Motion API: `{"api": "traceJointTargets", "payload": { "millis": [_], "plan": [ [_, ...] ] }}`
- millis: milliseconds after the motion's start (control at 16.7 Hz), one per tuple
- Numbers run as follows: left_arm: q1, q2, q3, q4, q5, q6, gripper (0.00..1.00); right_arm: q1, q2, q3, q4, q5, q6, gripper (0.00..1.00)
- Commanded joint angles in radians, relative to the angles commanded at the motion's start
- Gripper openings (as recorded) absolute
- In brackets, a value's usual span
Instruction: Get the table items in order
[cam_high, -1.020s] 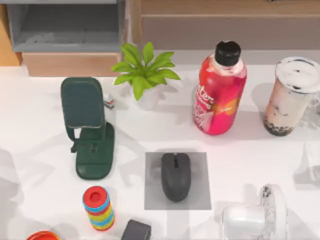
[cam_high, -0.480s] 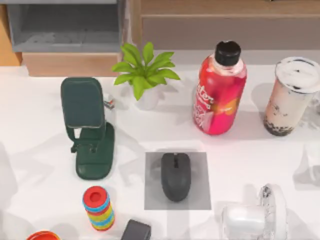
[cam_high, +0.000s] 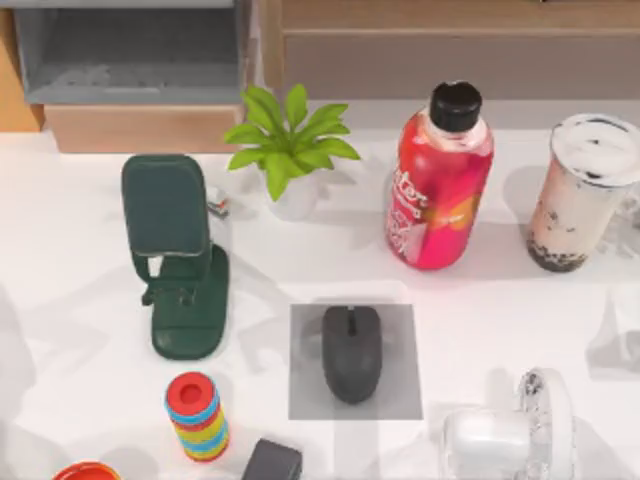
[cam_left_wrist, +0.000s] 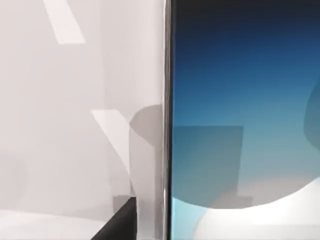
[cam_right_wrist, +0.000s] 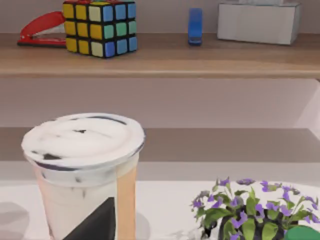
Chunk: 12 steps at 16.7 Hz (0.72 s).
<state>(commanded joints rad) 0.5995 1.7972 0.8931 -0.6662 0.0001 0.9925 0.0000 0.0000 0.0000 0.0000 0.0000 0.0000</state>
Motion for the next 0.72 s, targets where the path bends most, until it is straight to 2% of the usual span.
{"api": "traceJointTargets", "payload": {
  "millis": [420,720],
  "plan": [
    [0.0,0.0,0.0,0.0,0.0,0.0,0.02,0.0,0.0,0.0,0.0,0.0,0.0,1.0],
    [0.0,0.0,0.0,0.0,0.0,0.0,0.0,0.0,0.0,0.0,0.0,0.0,0.0,1.0]
  ]
}}
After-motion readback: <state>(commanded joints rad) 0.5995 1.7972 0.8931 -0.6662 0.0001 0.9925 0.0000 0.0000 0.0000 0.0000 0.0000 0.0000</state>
